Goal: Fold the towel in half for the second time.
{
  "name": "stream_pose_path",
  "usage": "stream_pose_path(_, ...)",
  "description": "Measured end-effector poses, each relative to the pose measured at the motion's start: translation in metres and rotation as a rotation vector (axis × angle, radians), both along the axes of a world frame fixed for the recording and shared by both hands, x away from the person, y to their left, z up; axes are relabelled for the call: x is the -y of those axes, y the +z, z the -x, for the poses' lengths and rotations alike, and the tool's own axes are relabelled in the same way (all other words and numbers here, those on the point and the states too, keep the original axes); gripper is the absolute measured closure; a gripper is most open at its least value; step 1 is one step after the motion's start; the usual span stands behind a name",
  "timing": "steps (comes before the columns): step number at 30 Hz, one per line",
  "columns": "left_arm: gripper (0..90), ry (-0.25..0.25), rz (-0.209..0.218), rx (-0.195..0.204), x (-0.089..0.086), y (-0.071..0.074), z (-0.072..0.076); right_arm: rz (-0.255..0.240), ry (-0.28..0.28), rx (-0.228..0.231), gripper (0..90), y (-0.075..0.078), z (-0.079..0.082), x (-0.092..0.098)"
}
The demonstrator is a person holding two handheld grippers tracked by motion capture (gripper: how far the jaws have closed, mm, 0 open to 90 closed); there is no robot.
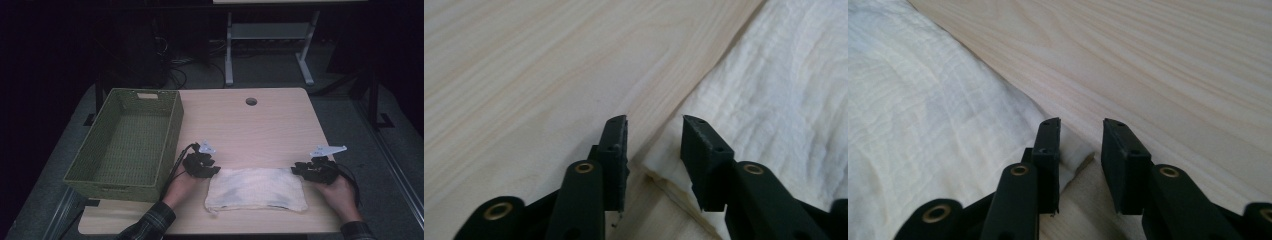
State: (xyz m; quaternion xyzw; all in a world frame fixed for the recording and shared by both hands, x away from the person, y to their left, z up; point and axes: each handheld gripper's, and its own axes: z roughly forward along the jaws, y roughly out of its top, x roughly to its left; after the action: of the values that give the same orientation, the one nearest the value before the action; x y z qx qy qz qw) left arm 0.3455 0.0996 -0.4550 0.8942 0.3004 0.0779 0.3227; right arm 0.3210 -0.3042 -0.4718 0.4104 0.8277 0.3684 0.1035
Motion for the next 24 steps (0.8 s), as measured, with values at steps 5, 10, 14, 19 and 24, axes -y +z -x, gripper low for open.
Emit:
stream_pose_path(5,77.0,-0.015,-0.001,-0.022,0.002,-0.003,-0.001,-0.03,0.02,-0.029,80.0,-0.001,-0.001,0.001)
stream_pose_path(10,86.3,-0.012,-0.008,-0.022,0.003,-0.001,-0.001,-0.014,0.039,-0.022,86.1,0.0,0.0,-0.001)
stream_pose_path(14,87.0,0.015,0.002,-0.002,0.0,0.004,-0.003,0.016,0.025,-0.001,86.6,0.003,-0.002,-0.001)
stream_pose_path(19,87.2,0.055,0.035,0.032,-0.005,0.01,-0.008,0.014,0.006,0.032,86.7,0.008,-0.01,0.002)
stream_pose_path(24,87.3,0.094,0.051,0.092,-0.006,0.02,-0.012,0.013,-0.005,0.09,86.8,0.018,-0.021,0.0)
